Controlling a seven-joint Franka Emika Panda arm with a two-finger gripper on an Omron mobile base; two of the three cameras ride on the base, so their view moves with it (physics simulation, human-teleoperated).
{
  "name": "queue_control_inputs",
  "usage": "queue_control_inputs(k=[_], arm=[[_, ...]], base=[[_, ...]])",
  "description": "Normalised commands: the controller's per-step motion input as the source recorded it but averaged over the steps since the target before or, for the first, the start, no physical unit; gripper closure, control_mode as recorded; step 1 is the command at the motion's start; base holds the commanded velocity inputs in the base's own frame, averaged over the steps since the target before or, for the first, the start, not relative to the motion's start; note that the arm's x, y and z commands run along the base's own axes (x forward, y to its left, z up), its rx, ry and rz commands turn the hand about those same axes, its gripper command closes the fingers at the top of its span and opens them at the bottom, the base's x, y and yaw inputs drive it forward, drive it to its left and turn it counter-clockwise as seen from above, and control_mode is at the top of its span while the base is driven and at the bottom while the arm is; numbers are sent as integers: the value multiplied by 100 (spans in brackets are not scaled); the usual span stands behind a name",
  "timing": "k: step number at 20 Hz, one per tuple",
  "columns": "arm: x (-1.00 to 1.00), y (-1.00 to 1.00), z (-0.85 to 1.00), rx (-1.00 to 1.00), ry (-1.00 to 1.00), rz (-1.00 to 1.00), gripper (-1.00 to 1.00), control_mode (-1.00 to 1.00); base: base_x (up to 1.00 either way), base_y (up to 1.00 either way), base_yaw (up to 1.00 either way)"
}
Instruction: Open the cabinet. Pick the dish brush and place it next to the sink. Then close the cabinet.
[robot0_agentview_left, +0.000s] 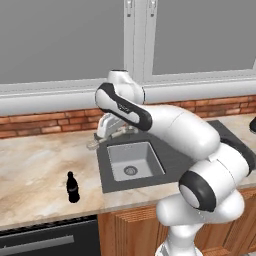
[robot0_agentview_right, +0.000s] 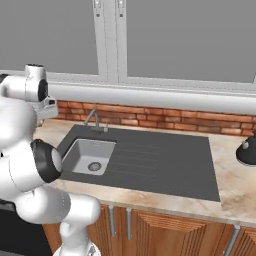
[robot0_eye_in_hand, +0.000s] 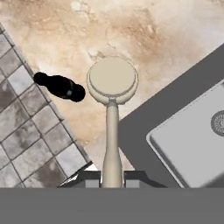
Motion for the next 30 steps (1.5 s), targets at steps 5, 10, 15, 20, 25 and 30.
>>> queue_control_inputs(k=[5, 10, 15, 20, 25, 30], arm=[[50, 44, -41, 0, 1, 7, 100, -100], [42, 39, -34, 0, 0, 3, 100, -100], [48, 33, -33, 0, 0, 0, 100, -100], [19, 23, -39, 0, 0, 0, 100, -100], [11, 23, -34, -2, 0, 0, 100, -100], [3, 9, -37, -2, 0, 0, 100, -100]], base=[[0, 0, 0], [0, 0, 0], [0, 0, 0], [0, 0, 0], [0, 0, 0], [0, 0, 0]])
